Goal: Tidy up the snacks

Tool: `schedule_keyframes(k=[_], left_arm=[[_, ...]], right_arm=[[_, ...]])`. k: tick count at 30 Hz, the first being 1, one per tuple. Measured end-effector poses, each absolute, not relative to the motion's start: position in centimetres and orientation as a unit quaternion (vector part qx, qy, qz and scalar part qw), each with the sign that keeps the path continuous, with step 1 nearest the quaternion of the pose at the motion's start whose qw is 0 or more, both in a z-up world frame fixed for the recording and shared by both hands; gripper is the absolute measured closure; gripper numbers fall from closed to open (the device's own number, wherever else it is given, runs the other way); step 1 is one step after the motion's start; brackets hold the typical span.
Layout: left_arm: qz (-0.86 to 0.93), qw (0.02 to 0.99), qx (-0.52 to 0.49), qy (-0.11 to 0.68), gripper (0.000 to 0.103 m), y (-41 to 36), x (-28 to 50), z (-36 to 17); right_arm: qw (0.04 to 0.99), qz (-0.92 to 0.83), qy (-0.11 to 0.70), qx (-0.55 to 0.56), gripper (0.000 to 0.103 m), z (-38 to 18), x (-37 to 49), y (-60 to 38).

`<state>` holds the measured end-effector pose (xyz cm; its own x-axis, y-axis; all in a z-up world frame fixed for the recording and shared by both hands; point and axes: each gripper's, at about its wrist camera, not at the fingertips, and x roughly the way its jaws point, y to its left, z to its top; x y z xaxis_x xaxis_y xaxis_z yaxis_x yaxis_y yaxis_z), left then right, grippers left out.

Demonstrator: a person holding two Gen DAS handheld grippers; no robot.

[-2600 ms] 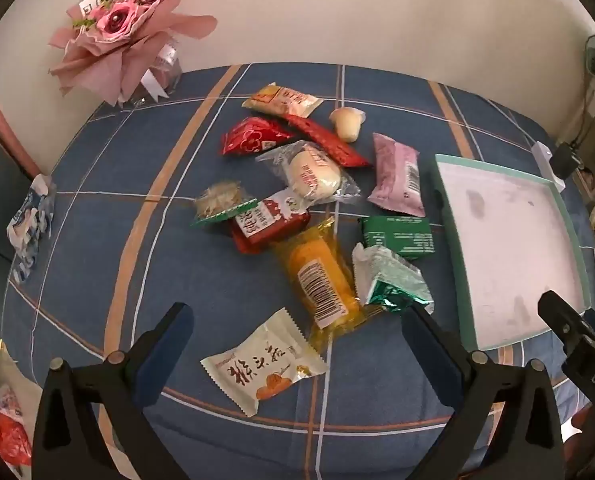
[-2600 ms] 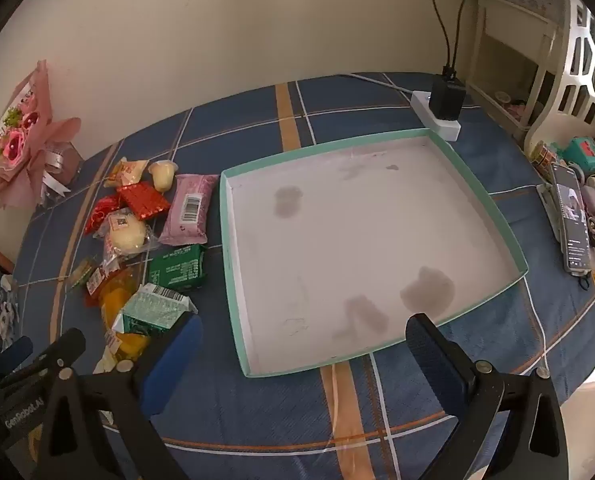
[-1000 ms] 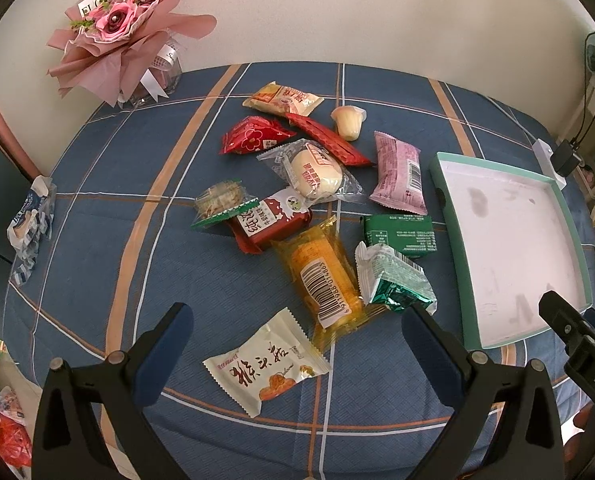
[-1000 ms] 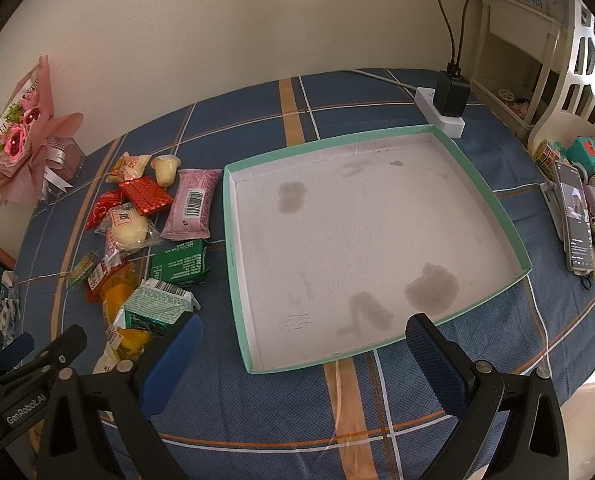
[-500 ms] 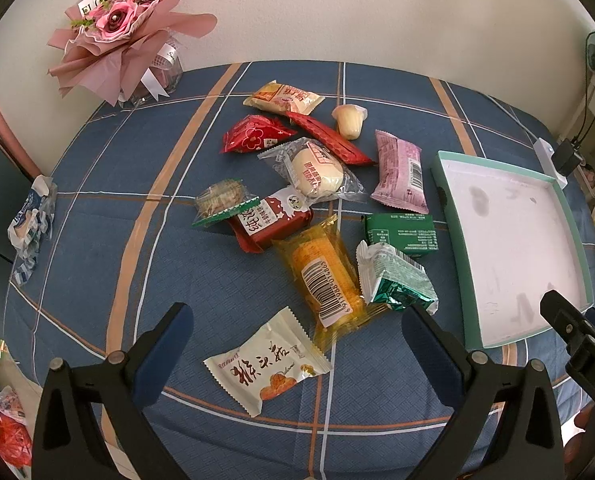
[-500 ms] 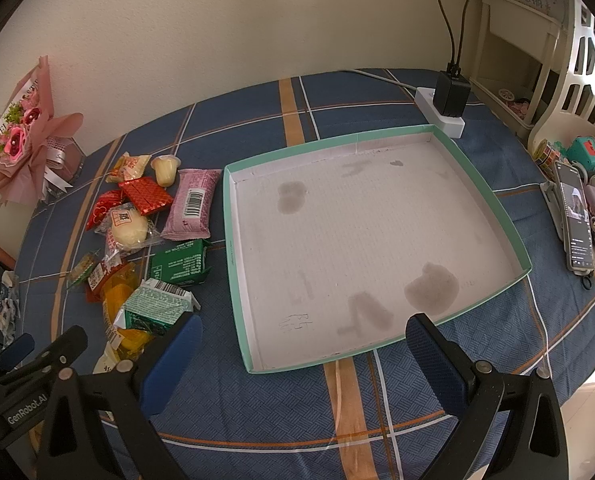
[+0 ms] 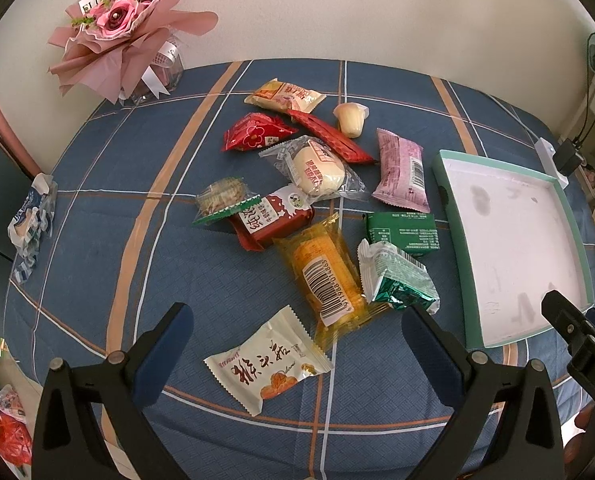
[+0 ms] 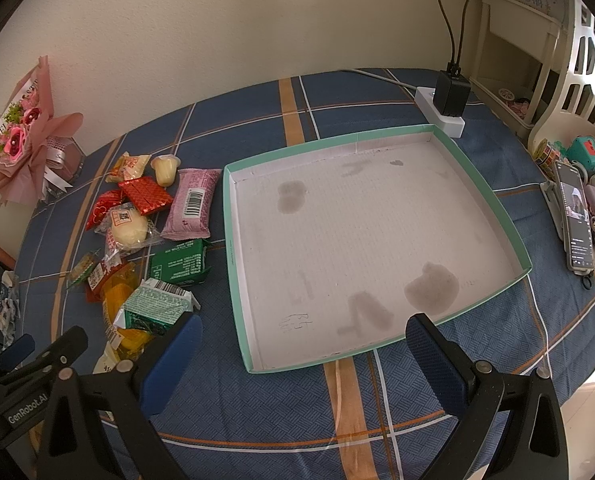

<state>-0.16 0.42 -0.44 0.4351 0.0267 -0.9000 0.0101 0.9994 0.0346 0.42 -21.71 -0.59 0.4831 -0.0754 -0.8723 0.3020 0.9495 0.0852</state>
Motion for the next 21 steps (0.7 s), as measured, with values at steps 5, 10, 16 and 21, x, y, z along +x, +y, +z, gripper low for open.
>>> schedule_keyframes(k=[5, 10, 16, 21], left_arm=[[0.005, 0.847, 0.017, 0.532, 0.0, 0.5, -0.2, -0.5], [0.006, 0.846, 0.017, 0.533, 0.0, 0.6, -0.2, -0.6], [0.017, 0.84, -0.004, 0.542, 0.0, 1.6, -0.2, -0.8], [0.048, 0.824, -0.057, 0.562, 0.0, 4.2, -0.1, -1.4]], right_arm=[[0.854, -0.111, 0.496, 0.114, 0.0, -0.6, 0.4, -21.7], [0.853, -0.11, 0.497, 0.113, 0.0, -0.7, 0.4, -21.7], [0.852, -0.107, 0.502, 0.108, 0.0, -1.0, 0.5, -21.2], [0.844, -0.074, 0.517, 0.123, 0.0, -1.6, 1.3, -20.0]])
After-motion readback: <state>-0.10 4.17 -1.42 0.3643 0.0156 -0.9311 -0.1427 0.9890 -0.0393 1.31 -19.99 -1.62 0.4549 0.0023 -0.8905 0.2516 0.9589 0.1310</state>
